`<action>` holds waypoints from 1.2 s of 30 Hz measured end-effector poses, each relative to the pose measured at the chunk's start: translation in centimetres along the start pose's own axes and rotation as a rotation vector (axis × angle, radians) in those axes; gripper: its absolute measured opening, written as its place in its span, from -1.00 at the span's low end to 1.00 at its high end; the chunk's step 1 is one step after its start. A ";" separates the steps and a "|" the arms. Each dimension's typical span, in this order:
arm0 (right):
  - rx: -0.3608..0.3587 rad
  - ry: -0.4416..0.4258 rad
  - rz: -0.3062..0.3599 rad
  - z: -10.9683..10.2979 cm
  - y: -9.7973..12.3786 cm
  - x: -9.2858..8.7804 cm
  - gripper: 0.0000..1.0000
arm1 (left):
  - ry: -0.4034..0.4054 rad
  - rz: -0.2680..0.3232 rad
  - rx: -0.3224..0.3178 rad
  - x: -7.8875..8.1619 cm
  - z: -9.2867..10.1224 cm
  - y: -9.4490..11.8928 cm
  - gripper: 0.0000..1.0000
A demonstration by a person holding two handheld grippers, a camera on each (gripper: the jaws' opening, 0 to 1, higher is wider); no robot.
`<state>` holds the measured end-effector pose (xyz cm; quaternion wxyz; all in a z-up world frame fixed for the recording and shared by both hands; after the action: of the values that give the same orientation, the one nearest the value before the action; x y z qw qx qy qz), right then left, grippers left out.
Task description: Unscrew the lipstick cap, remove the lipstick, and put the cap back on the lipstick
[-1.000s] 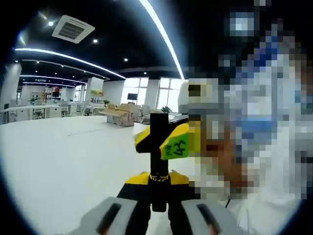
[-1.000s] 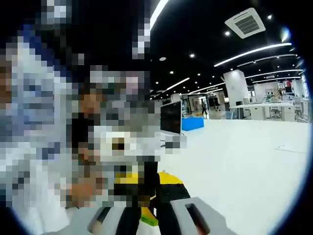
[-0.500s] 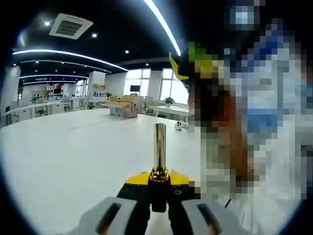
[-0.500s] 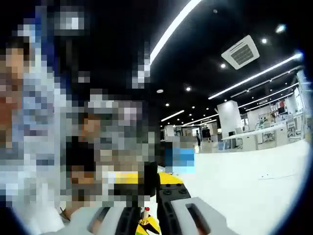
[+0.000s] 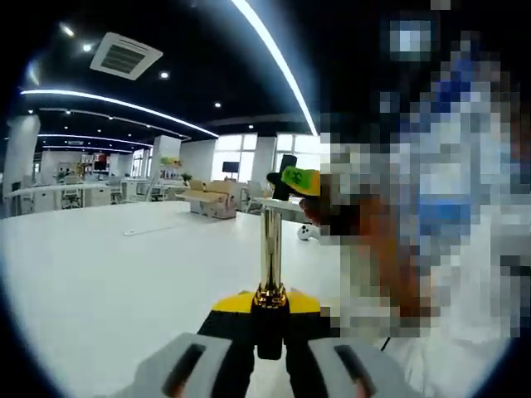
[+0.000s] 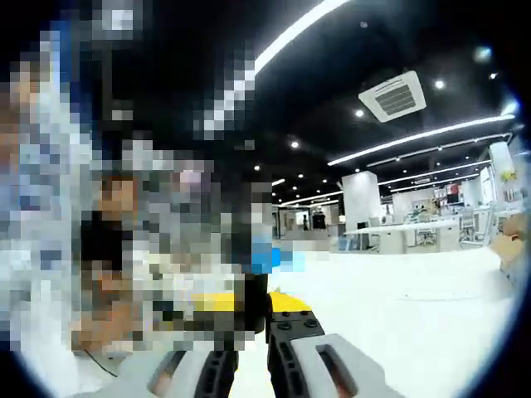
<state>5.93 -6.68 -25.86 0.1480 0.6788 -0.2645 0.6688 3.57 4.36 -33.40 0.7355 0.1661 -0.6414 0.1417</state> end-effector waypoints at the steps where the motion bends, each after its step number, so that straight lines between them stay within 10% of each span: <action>1: -0.015 0.014 -0.002 0.6 0.0 -0.3 -0.82 | 0.000 0.003 0.006 0.1 -0.2 0.1 -0.74; 26: -0.010 0.007 -0.208 7.8 0.9 -12.5 -0.81 | 0.030 0.111 0.100 1.8 -2.8 1.6 -0.74; 36: 0.005 0.002 -0.282 8.0 1.2 -14.1 -0.80 | 0.022 0.114 0.093 2.0 -2.6 1.6 -0.74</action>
<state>12.36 -9.81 -40.47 0.2389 0.7088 -0.1647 0.6430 5.47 6.91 -31.63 0.7248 0.1616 -0.6343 0.2151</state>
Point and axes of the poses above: the point that each gripper's makers call its tool centre point, and the gripper's own axes: y roughly backward along the fingers, z roughly to its right, x roughly out of its top, the point moved 2 cm from there along y, roughly backward along the fingers, and after that the axes turned 3 degrees about z, right-handed, at the moved point
